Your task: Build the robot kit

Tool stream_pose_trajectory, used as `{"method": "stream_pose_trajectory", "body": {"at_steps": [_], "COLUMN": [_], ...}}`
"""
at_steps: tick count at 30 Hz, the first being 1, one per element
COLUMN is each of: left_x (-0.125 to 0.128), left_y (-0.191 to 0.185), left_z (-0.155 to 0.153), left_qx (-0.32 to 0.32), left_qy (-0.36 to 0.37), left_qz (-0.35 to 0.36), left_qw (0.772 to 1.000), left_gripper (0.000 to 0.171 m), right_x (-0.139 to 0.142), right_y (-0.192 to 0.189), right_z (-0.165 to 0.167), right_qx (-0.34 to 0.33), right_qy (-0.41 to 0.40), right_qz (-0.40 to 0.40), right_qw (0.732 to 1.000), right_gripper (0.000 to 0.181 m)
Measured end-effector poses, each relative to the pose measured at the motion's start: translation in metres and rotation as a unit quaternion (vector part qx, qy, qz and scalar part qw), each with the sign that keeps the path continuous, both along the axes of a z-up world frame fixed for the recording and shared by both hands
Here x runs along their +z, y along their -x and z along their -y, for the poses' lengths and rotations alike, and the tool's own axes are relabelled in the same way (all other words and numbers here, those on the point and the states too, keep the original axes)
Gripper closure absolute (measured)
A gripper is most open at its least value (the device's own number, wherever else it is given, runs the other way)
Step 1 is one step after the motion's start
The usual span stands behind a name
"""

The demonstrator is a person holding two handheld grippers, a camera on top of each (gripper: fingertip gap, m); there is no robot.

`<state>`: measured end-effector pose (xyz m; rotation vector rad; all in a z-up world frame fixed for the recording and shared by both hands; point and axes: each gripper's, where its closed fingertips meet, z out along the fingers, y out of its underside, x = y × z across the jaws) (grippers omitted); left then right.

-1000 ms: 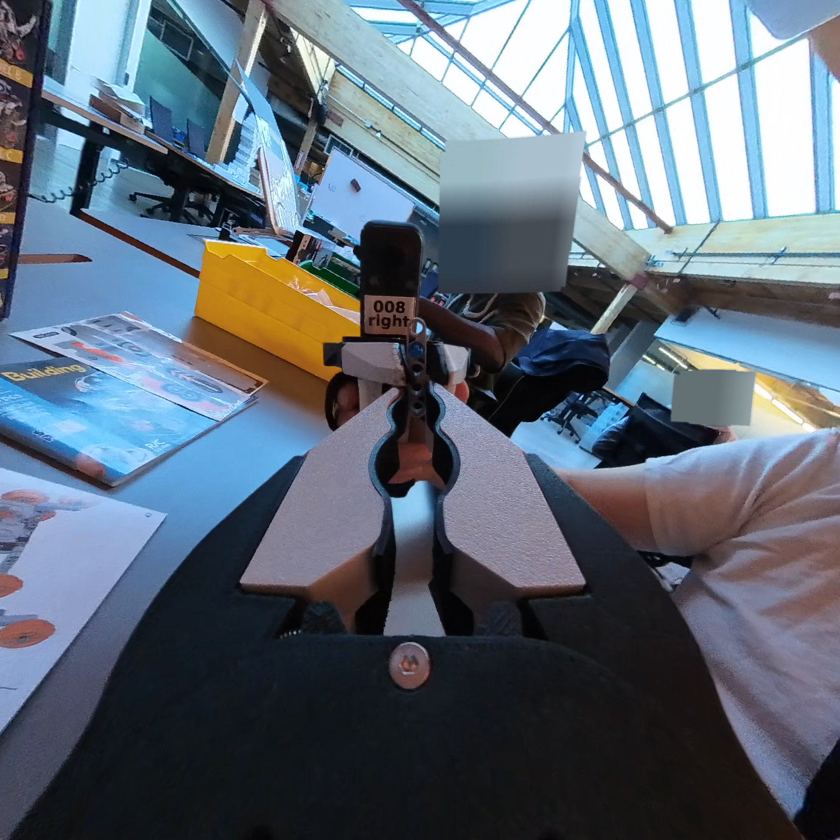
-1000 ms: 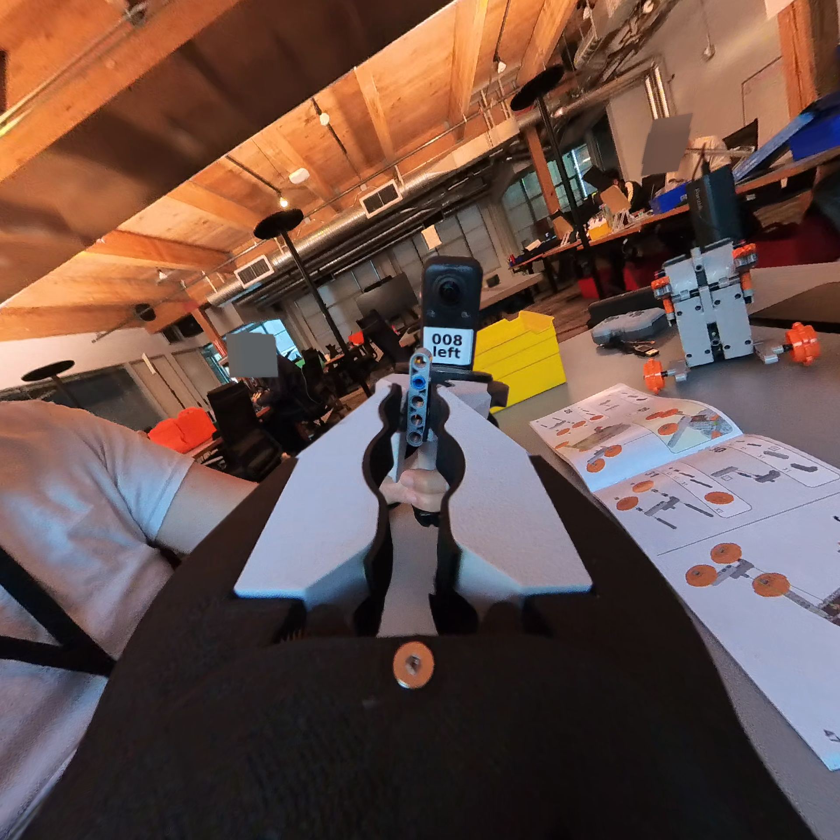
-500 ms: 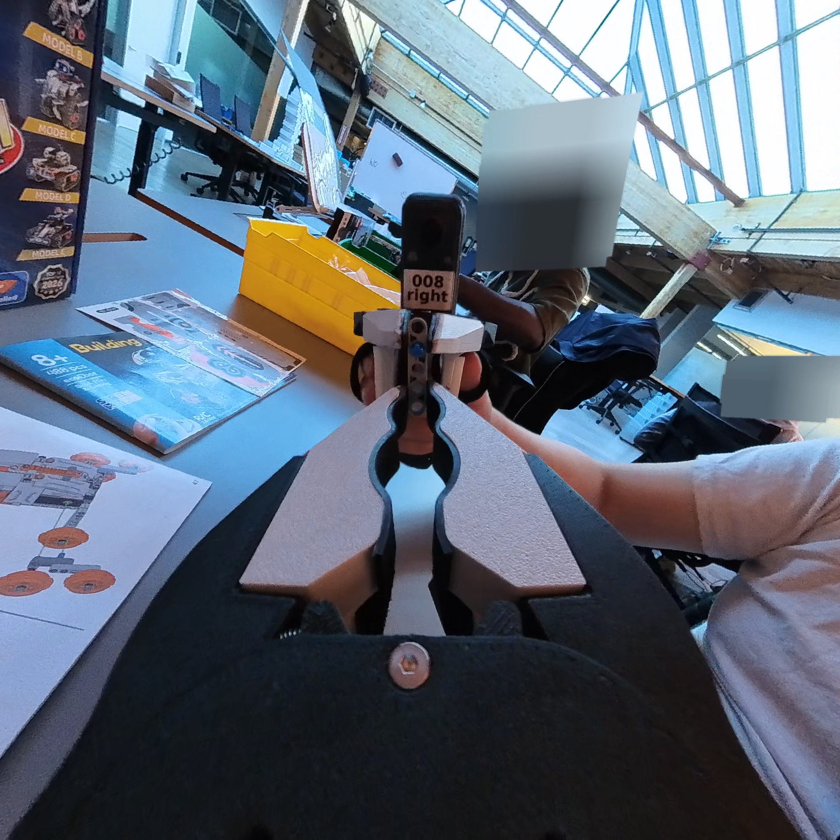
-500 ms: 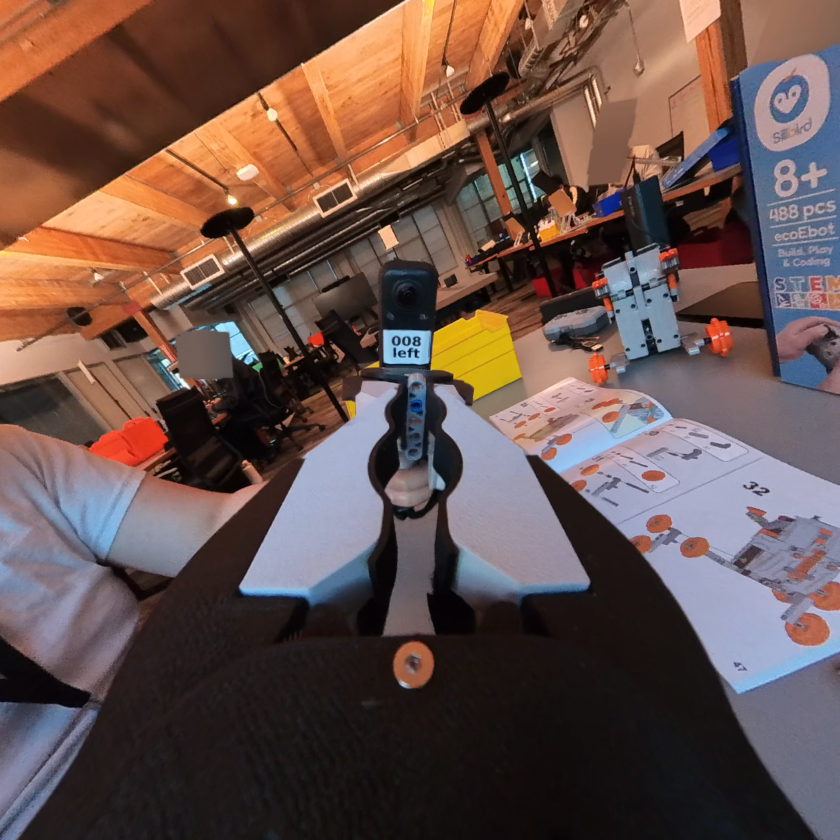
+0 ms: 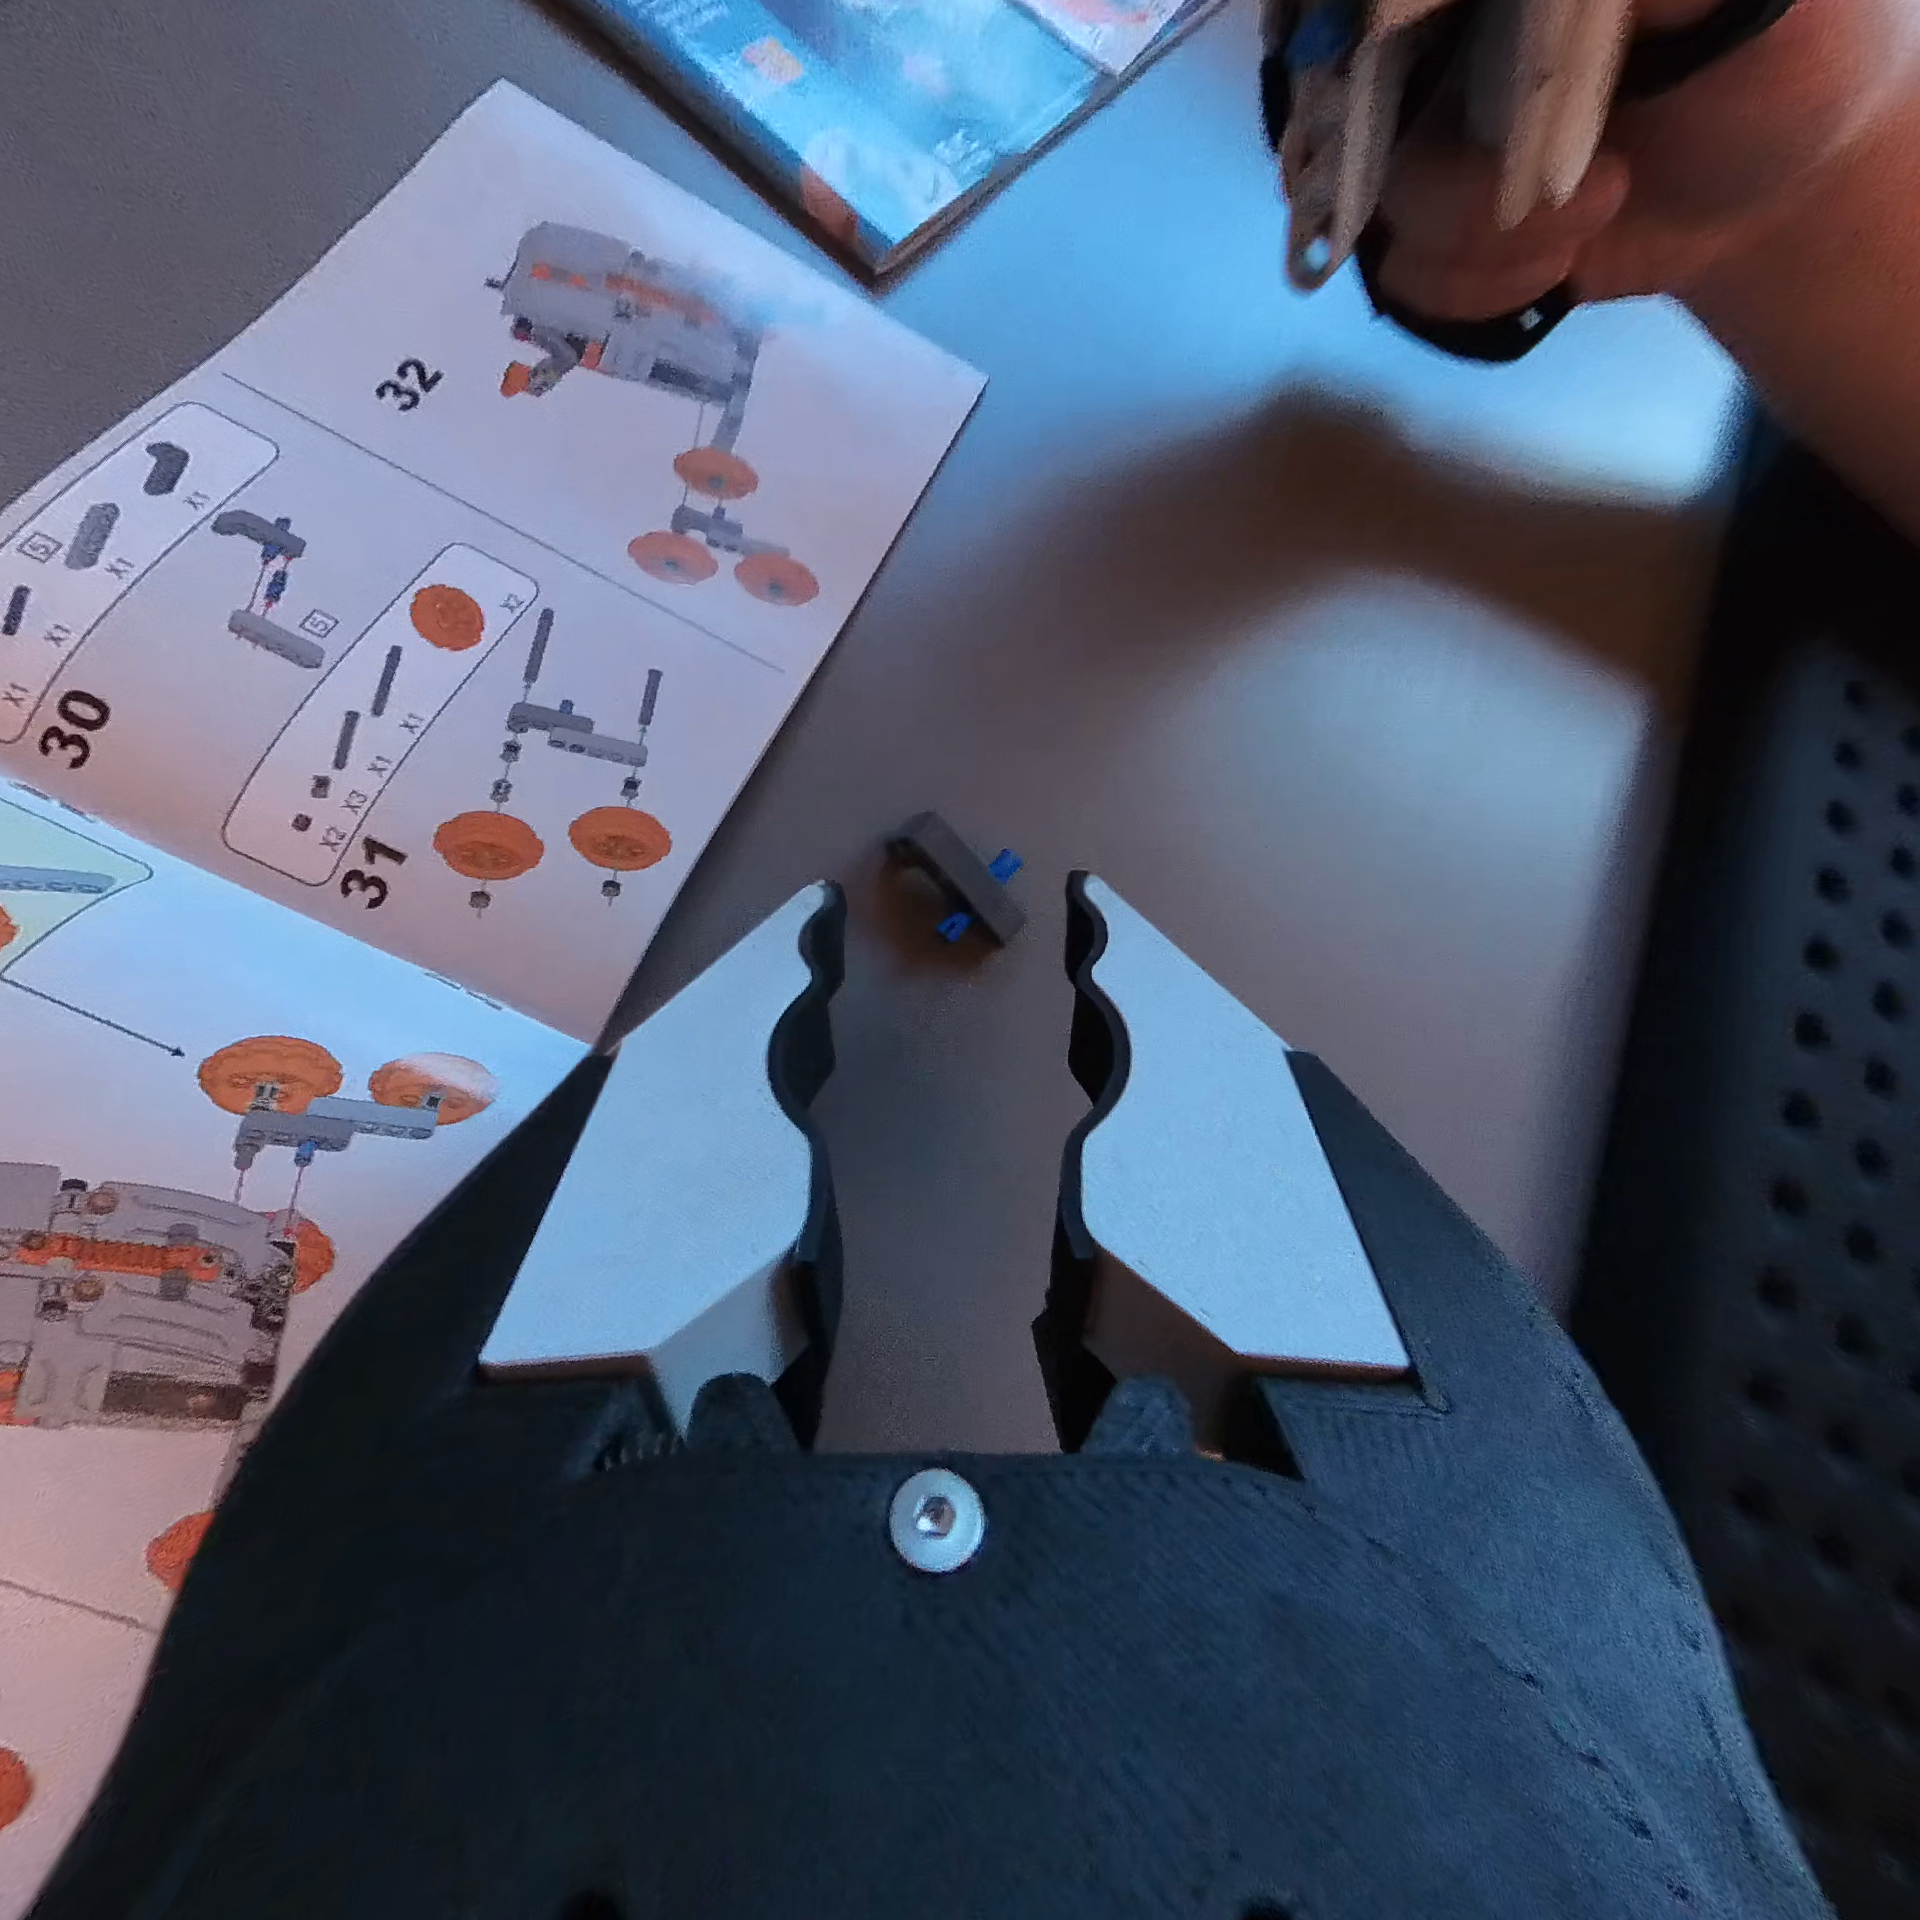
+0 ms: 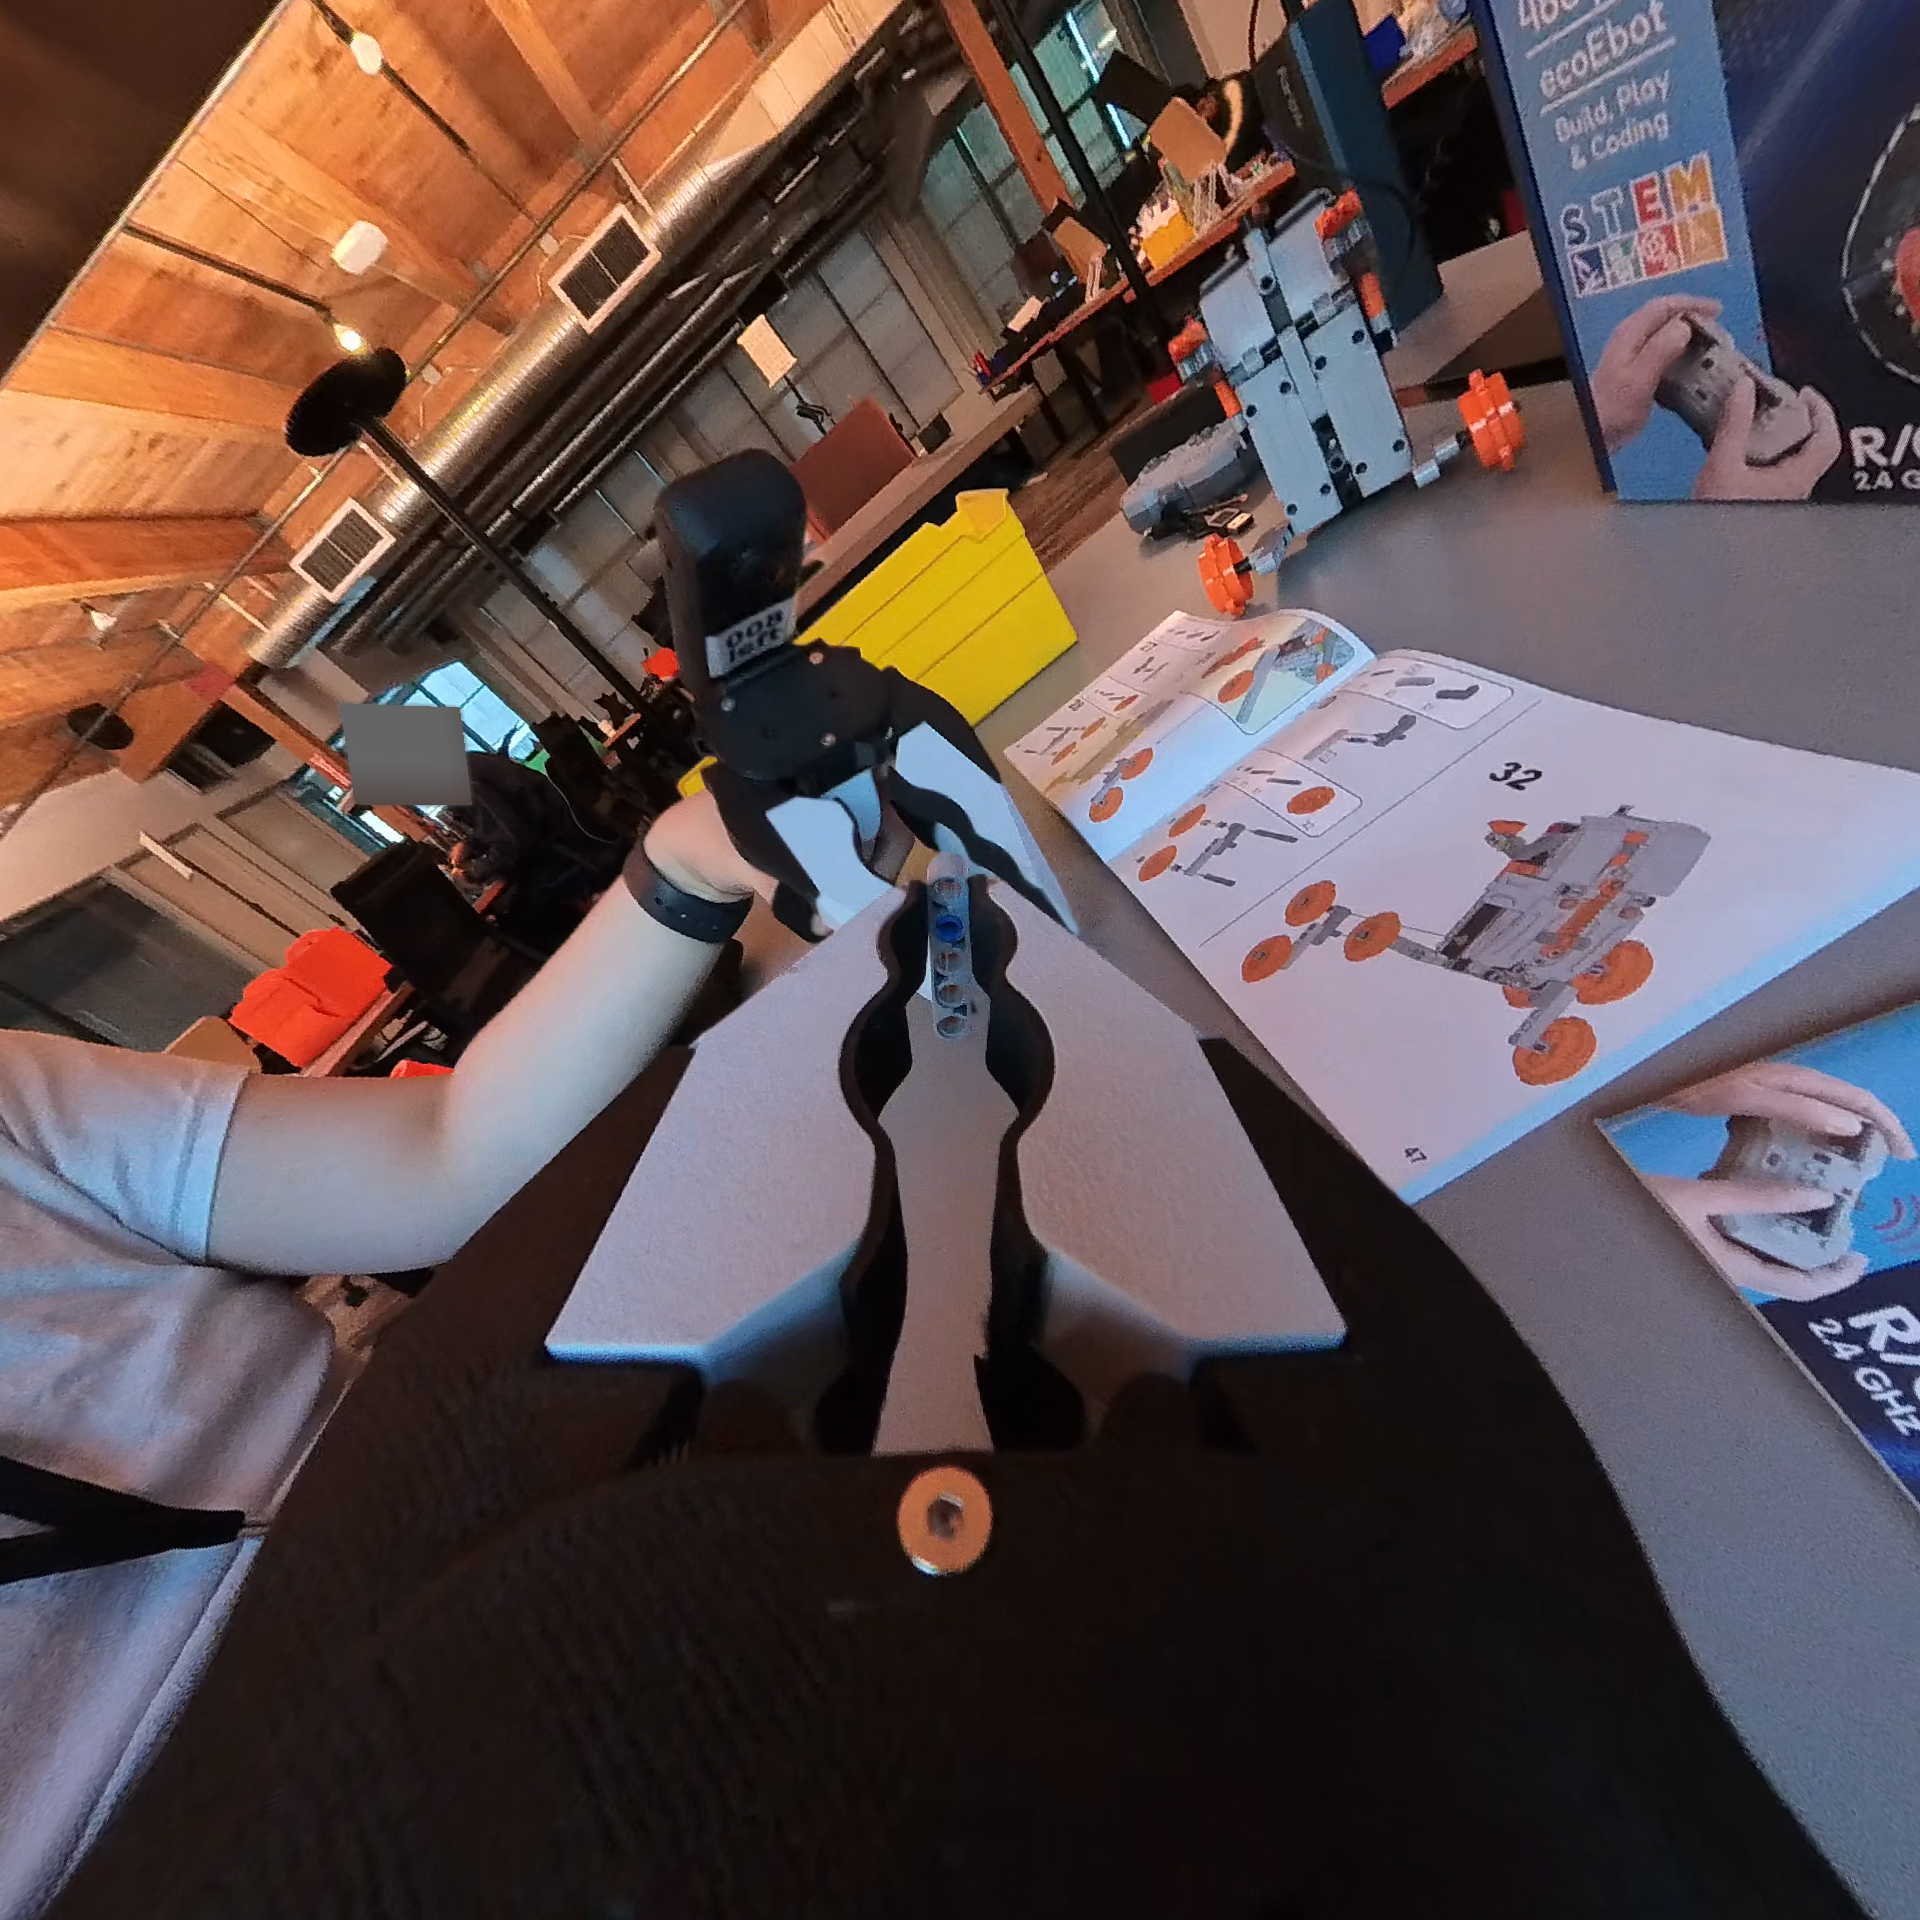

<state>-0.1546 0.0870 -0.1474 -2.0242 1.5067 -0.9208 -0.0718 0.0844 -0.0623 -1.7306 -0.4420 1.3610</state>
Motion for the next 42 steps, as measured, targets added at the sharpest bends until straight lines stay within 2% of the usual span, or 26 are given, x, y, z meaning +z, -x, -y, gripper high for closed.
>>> {"method": "stream_pose_trajectory", "body": {"at_steps": [3,7,11,14,15,18,21,23,26,27,28,30,32,37,39,42], "left_x": [0.0,-0.012,-0.015,-0.014,-0.014,-0.014,-0.011,-0.006,0.009,0.016,0.023,0.035,0.045,0.052,0.051,0.051], "left_y": [0.0,-0.003,-0.005,-0.005,-0.005,-0.007,-0.011,-0.019,-0.035,-0.04,-0.045,-0.052,-0.058,-0.067,-0.068,-0.07], "left_z": [0.004,0.014,0.012,0.009,0.01,0.01,0.004,0.004,0.007,0.008,0.009,0.01,0.012,0.018,0.019,0.022], "left_qx": [-0.016,-0.069,-0.074,-0.071,-0.075,-0.087,-0.091,-0.095,-0.095,-0.091,-0.089,-0.082,-0.077,-0.079,-0.083,-0.079], "left_qy": [-0.01,-0.084,-0.128,-0.135,-0.138,-0.157,-0.22,-0.253,-0.304,-0.323,-0.341,-0.375,-0.395,-0.41,-0.416,-0.395], "left_qz": [-0.001,-0.038,-0.045,-0.045,-0.046,-0.052,-0.066,-0.063,-0.042,-0.031,-0.021,-0.003,0.014,0.031,0.031,0.043], "left_qw": [1.0,0.993,0.988,0.987,0.987,0.982,0.969,0.961,0.947,0.941,0.936,0.924,0.915,0.908,0.905,0.914], "left_gripper": [0.133,0.128,0.138,0.145,0.154,0.155,0.155,0.155,0.155,0.155,0.155,0.155,0.155,0.155,0.155,0.156], "right_x": [-0.007,-0.021,-0.042,-0.063,-0.067,-0.079,-0.084,-0.086,-0.08,-0.074,-0.062,-0.034,-0.022,-0.023,-0.021,-0.023], "right_y": [0.005,0.013,0.022,0.026,0.026,0.025,0.017,0.01,-0.003,-0.007,-0.006,0.006,0.015,0.025,0.024,0.022], "right_z": [0.003,0.004,0.009,0.013,0.014,0.02,0.014,0.009,-0.003,-0.006,-0.006,0.001,0.005,0.009,0.01,0.011], "right_qx": [0.01,0.02,0.037,0.047,0.045,0.048,0.02,-0.004,-0.051,-0.064,-0.067,-0.042,-0.019,0.012,0.016,0.023], "right_qy": [0.005,0.018,0.044,0.101,0.127,0.193,0.174,0.139,0.092,0.074,0.058,0.062,0.085,0.094,0.104,0.099], "right_qz": [0.015,0.041,0.087,0.122,0.119,0.117,0.156,0.196,0.228,0.229,0.205,0.103,0.035,0.018,0.004,0.017], "right_qw": [1.0,0.999,0.995,0.986,0.984,0.973,0.972,0.971,0.968,0.968,0.975,0.992,0.996,0.995,0.994,0.995], "right_gripper": [0.174,0.174,0.174,0.174,0.174,0.174,0.172,0.161,0.134,0.136,0.14,0.148,0.151,0.153,0.167,0.17]}}
